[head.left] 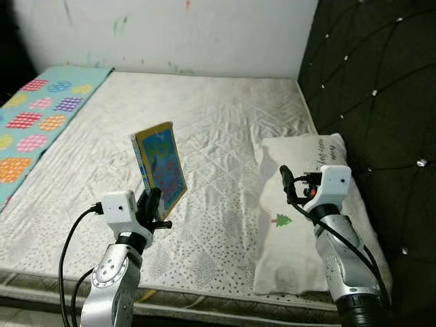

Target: Clean up the room

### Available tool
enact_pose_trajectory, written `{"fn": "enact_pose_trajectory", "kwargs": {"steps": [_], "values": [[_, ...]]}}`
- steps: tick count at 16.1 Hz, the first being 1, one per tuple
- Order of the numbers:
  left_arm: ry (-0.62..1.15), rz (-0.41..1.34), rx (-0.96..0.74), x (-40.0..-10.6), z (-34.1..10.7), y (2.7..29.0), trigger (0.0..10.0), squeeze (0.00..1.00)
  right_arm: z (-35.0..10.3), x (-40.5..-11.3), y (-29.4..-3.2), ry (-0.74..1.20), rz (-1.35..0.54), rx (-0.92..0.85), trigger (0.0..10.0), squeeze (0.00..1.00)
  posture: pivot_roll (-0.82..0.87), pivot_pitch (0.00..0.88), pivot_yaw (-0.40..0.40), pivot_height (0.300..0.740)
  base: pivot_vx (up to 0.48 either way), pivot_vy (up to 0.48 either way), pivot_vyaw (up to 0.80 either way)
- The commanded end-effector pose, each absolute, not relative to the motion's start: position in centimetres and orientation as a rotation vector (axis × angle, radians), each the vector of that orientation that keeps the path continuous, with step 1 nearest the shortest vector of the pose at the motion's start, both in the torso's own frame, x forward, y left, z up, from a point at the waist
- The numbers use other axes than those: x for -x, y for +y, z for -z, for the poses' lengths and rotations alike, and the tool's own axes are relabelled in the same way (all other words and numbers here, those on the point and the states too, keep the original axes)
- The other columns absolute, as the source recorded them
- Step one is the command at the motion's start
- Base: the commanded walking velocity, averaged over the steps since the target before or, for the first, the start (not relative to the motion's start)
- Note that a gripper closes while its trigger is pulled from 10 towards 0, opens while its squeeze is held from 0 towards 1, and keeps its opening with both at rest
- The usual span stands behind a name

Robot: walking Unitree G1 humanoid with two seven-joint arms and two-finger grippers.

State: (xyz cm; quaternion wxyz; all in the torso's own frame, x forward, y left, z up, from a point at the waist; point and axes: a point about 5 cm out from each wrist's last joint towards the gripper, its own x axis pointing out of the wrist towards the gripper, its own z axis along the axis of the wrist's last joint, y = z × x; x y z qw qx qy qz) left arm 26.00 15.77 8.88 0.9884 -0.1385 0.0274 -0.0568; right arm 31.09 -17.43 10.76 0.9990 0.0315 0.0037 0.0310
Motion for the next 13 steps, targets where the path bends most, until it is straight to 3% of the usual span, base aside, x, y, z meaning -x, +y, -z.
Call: {"fn": "enact_pose_trajectory", "kwargs": {"steps": [1,4,9,13], "values": [[0.017,0.115,0.271,-26.0,-9.7,15.8,10.0,0.00,-10.9,-31.0,-17.2,0.004,-0.070,-0.064,10.0,0.00,-0.07,0.013,0.045,0.740,0.000,0.000,0.00],[0.020,0.079,0.258,-25.6,-9.7,16.5,10.0,0.00,-10.4,-30.1,-17.0,0.024,-0.081,-0.064,10.0,0.00,-0.07,0.029,0.043,0.740,0.000,0.000,0.00],[0.058,-0.043,0.209,-23.2,-9.0,20.3,10.0,0.00,-8.8,-26.3,-18.0,0.108,-0.089,-0.051,10.0,0.00,-0.06,0.077,0.036,0.740,0.000,0.000,0.00],[0.069,-0.030,0.213,-23.3,-8.9,19.6,10.0,0.00,-9.2,-26.8,-18.0,0.116,-0.083,-0.063,10.0,0.00,-0.07,0.083,0.033,0.740,0.000,0.000,-0.20]]}}
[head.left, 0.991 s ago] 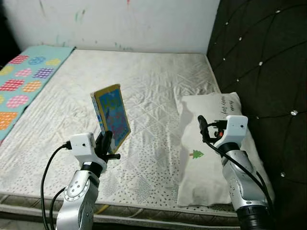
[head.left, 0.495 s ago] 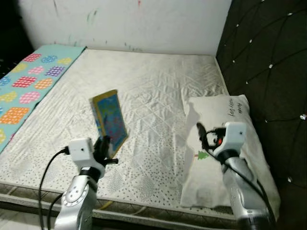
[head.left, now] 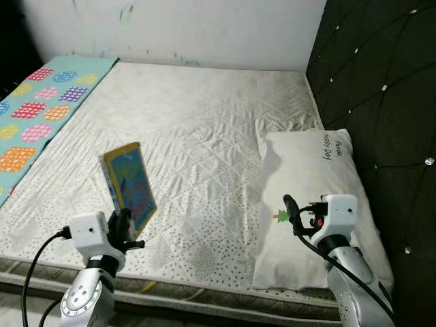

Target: Clean up the room

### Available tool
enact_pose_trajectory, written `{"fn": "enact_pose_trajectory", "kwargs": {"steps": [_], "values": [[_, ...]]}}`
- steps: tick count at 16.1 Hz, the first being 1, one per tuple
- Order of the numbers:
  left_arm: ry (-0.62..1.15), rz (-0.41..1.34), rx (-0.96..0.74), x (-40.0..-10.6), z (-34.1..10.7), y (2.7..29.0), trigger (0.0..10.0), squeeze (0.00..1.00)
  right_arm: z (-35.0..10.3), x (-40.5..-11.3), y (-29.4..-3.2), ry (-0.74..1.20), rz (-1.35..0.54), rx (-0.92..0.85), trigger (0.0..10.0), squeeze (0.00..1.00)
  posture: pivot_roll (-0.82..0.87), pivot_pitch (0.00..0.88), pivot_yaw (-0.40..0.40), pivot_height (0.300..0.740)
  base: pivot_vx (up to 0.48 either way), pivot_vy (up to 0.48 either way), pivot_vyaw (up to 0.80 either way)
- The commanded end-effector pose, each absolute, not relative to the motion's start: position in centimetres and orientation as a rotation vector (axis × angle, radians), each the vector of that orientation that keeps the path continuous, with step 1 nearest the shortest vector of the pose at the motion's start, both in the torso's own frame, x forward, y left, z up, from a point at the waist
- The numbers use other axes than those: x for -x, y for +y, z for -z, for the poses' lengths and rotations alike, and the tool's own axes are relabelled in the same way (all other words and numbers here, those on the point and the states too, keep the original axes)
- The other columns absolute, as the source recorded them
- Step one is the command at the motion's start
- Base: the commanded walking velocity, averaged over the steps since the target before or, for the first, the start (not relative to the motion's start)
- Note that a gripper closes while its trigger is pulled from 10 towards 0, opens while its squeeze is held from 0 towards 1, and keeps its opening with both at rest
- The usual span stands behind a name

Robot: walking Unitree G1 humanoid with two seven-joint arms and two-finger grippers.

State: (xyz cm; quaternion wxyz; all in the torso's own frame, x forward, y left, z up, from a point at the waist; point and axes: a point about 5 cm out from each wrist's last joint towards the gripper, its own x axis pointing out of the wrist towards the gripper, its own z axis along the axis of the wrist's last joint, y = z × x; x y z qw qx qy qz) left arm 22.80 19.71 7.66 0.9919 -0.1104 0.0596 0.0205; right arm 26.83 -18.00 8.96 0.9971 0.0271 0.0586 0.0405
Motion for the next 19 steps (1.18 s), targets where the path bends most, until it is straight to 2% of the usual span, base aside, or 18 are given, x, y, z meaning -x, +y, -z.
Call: {"fn": "enact_pose_trajectory", "kwargs": {"steps": [1,19], "values": [[0.066,-0.028,0.215,-23.5,-9.0,19.5,10.0,0.00,-9.2,-26.9,-17.9,0.123,-0.081,-0.065,10.0,0.00,-0.07,0.082,0.033,0.740,0.000,0.000,-0.80],[0.046,-0.014,0.210,-24.7,-9.4,19.2,10.0,0.00,-9.4,-27.8,-17.6,0.125,-0.077,-0.060,10.0,0.00,-0.07,0.060,0.036,0.740,0.000,0.000,-0.80]]}}
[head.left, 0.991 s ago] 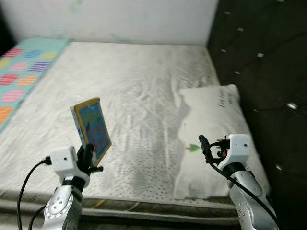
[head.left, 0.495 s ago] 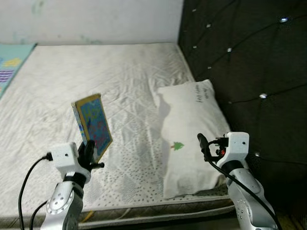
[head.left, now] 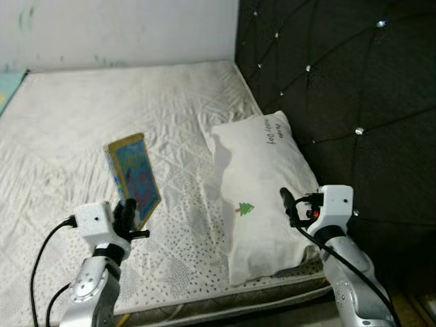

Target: Clean up the room

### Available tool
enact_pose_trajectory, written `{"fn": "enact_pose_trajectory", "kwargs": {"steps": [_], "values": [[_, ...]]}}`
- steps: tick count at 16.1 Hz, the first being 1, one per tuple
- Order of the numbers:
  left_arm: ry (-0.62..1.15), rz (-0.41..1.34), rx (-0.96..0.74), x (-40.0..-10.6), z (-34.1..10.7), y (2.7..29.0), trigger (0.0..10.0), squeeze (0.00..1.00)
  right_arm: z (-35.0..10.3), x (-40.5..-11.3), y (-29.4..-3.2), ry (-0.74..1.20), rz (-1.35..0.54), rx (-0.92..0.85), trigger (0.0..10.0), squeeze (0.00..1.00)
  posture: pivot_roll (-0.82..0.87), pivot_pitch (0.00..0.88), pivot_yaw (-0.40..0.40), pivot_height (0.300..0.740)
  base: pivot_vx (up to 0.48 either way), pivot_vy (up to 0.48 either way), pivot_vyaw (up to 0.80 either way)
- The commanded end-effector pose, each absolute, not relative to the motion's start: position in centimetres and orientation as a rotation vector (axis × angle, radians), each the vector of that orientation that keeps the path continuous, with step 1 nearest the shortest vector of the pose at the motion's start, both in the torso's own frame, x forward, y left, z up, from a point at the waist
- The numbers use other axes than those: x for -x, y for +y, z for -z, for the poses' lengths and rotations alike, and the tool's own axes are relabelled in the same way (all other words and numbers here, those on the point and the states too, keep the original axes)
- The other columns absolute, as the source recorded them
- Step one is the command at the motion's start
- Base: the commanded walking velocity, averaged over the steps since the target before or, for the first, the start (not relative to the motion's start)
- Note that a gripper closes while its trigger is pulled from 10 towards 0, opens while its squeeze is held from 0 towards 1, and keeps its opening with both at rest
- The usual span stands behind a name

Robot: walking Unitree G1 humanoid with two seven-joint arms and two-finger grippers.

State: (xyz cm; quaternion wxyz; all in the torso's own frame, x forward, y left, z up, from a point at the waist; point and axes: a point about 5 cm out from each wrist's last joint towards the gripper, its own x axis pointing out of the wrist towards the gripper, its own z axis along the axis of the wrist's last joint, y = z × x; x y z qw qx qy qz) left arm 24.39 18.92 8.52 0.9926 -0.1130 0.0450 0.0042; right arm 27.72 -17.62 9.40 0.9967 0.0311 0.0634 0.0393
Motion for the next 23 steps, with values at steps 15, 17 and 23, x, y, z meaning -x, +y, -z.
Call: {"fn": "enact_pose_trajectory", "kwargs": {"steps": [15,17,23], "values": [[0.037,-0.010,0.211,-24.92,-9.39,18.93,10.0,0.00,-9.54,-28.21,-17.36,0.096,-0.094,-0.047,10.0,0.00,-0.07,0.046,0.034,0.740,0.000,0.000,-0.13],[0.037,-0.012,0.212,-24.89,-9.37,18.91,10.0,0.00,-9.64,-28.24,-17.22,0.089,-0.112,-0.053,10.0,0.00,-0.07,0.046,0.032,0.740,0.000,0.000,0.00],[0.037,-0.009,0.214,-24.84,-9.34,18.88,10.0,0.00,-9.82,-28.19,-16.68,0.076,-0.157,-0.074,10.0,0.00,-0.07,0.043,0.032,0.740,0.000,0.000,0.00]]}}
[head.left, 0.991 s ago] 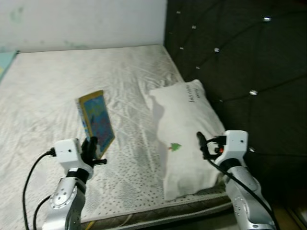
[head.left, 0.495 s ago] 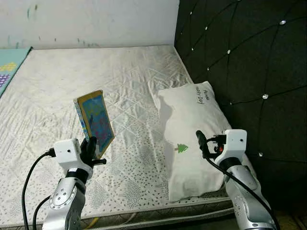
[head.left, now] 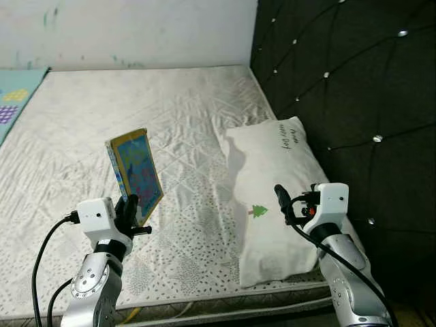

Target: Clean up the room

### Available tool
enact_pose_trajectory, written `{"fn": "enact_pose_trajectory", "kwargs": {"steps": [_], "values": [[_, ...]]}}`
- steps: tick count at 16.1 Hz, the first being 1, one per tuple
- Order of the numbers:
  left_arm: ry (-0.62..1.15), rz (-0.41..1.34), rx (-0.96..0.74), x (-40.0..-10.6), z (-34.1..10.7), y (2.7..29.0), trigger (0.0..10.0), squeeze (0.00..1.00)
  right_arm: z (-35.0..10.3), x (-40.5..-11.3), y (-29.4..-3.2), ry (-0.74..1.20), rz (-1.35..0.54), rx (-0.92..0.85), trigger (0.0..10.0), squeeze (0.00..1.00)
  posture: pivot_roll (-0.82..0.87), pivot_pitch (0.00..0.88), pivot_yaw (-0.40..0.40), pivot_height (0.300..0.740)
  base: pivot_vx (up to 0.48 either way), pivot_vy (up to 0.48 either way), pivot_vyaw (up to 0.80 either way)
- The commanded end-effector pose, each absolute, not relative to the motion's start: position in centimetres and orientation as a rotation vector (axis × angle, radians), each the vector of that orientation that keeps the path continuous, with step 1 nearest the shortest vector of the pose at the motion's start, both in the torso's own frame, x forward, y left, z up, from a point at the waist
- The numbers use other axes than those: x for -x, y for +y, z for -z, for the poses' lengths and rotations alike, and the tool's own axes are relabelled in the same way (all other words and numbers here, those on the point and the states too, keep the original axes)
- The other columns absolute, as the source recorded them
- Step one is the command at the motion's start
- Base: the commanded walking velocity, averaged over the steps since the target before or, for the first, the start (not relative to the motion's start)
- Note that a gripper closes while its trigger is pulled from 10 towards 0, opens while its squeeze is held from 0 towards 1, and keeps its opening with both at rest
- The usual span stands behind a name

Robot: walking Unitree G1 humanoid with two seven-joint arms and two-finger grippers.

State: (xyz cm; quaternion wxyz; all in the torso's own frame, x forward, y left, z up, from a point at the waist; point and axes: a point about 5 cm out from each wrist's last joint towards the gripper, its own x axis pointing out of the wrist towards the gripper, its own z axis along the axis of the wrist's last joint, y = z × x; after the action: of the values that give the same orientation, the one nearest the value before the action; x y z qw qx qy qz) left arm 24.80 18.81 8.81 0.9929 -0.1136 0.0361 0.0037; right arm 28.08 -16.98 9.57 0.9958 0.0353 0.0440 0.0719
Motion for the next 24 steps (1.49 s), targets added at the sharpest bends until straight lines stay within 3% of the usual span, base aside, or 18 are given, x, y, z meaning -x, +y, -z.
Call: {"fn": "enact_pose_trajectory", "kwargs": {"steps": [1,15,18,24], "values": [[0.038,-0.009,0.214,-24.85,-9.34,18.88,10.0,0.00,-9.73,-28.16,-16.64,0.077,-0.160,-0.074,10.0,0.00,-0.07,0.043,0.032,0.740,0.000,0.000,0.00],[0.033,-0.016,0.213,-24.99,-9.45,18.91,10.0,0.00,-9.68,-28.25,-16.64,0.080,-0.168,-0.071,10.0,0.00,-0.07,0.054,0.032,0.725,0.000,0.000,0.00],[0.033,-0.018,0.213,-25.00,-9.46,18.93,10.0,0.00,-9.70,-28.27,-16.61,0.080,-0.168,-0.071,10.0,0.00,-0.07,0.057,0.030,0.691,0.000,0.000,0.00],[0.033,-0.019,0.213,-25.01,-9.46,18.93,10.0,0.00,-9.72,-28.28,-16.56,0.078,-0.168,-0.071,10.0,0.00,-0.07,0.058,0.031,0.691,0.000,0.000,0.00]]}}
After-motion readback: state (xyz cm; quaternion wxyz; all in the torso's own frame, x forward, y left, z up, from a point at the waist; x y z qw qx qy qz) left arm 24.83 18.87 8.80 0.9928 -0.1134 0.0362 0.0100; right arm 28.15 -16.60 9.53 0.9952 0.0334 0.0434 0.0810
